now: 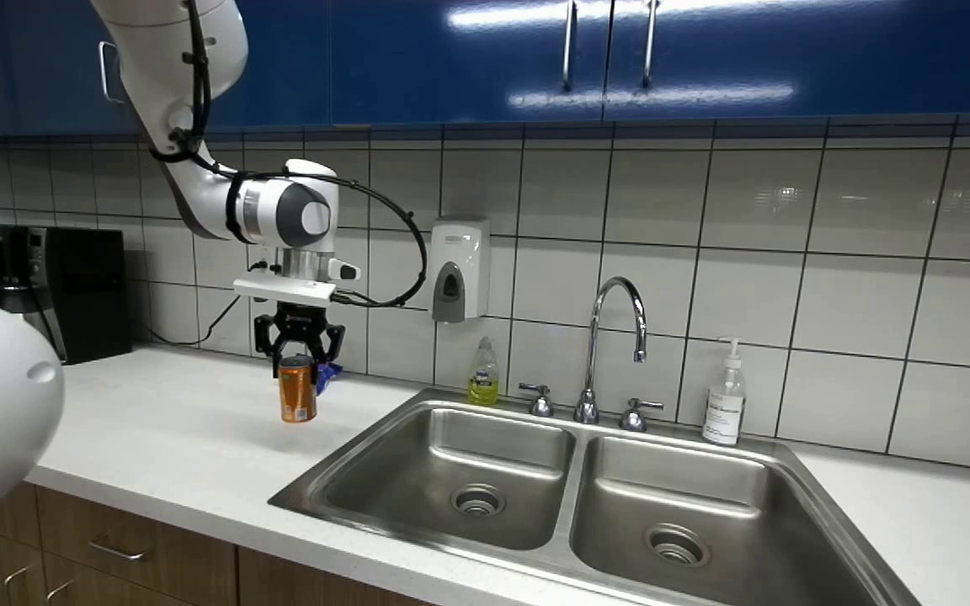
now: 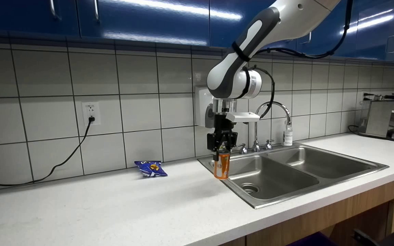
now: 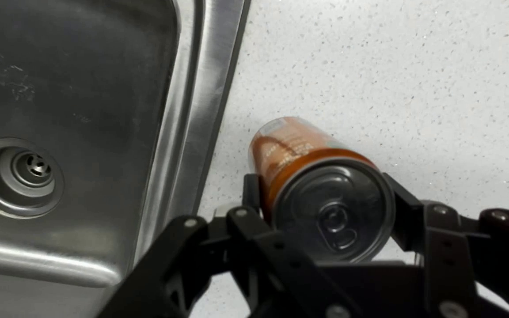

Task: Place the can of fanta in the left sink

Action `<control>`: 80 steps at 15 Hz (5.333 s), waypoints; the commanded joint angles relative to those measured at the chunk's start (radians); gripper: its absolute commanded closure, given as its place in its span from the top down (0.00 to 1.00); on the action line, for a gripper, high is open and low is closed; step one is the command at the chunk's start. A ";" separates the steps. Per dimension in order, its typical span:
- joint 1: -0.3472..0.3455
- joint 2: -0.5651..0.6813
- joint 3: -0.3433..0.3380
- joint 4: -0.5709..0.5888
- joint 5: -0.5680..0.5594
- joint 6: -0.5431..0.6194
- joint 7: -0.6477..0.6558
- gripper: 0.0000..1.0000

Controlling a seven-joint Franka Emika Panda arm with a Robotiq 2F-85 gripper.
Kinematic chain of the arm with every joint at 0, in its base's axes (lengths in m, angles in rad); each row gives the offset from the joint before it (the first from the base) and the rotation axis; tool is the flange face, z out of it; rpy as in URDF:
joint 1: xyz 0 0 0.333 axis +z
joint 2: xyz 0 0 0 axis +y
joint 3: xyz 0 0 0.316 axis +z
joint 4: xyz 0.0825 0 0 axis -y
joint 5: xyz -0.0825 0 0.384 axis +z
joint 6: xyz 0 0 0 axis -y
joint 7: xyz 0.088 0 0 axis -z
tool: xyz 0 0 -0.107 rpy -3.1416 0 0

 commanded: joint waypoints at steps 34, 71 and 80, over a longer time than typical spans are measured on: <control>-0.324 0.494 -0.190 0.389 0.004 -0.074 0.090 0.40; -0.338 0.407 -0.182 0.400 0.006 -0.168 0.035 1.00; -0.300 0.206 -0.190 0.246 -0.068 -0.258 -0.013 1.00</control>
